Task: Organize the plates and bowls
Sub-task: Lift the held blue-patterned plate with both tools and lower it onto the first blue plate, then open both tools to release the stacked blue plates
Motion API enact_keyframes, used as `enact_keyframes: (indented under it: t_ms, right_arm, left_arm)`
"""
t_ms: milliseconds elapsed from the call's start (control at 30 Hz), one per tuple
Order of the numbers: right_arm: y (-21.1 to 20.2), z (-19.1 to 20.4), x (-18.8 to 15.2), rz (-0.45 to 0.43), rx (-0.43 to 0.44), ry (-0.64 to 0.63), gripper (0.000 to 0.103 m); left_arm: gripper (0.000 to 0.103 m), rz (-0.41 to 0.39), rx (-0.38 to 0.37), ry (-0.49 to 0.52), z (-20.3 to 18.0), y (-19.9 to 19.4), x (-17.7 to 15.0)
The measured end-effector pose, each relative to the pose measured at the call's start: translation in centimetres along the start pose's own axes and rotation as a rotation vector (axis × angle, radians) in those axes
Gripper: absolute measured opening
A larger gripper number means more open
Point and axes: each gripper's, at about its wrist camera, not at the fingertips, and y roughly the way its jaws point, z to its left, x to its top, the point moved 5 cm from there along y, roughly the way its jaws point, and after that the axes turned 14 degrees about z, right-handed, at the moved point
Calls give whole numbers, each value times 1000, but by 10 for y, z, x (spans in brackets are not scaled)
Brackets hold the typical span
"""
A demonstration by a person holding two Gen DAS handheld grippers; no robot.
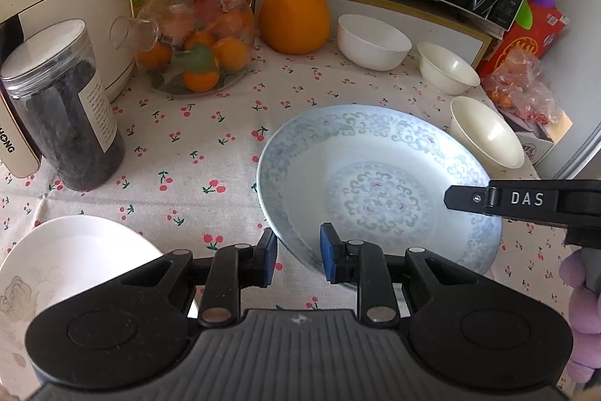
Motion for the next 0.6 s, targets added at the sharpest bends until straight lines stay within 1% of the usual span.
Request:
enact_keyframes:
  t_ms: [100,133,200,233,367,500,600]
  right_arm:
    - [-3,1,-2,16,-18,20,20]
    - [-4,2,-2,15,-33,15,20]
    - [-4,3,-5,25,-73,0,21]
    - [-3,2,-6,33,-76,0,21]
    - [-2,1,-8,41,-75,-5,20]
    - [-2,5,-9,37,-97,-33,21]
    - [-3,4,-8,38,-83,-21,23]
  left_arm:
    - [20,-1,19,7,-1,0,-1]
    - [19,-1,34,15,-2,0,-1]
    - [18,-7,58,36,-5,1,-2]
    - [19,-9,65,42,-5,1,-2]
    - [18,-5,64,37,-4,1,-1]
    - [19,-6,62,43,-4,1,-1]
    - [19,-5,44,39,-2,0,-1]
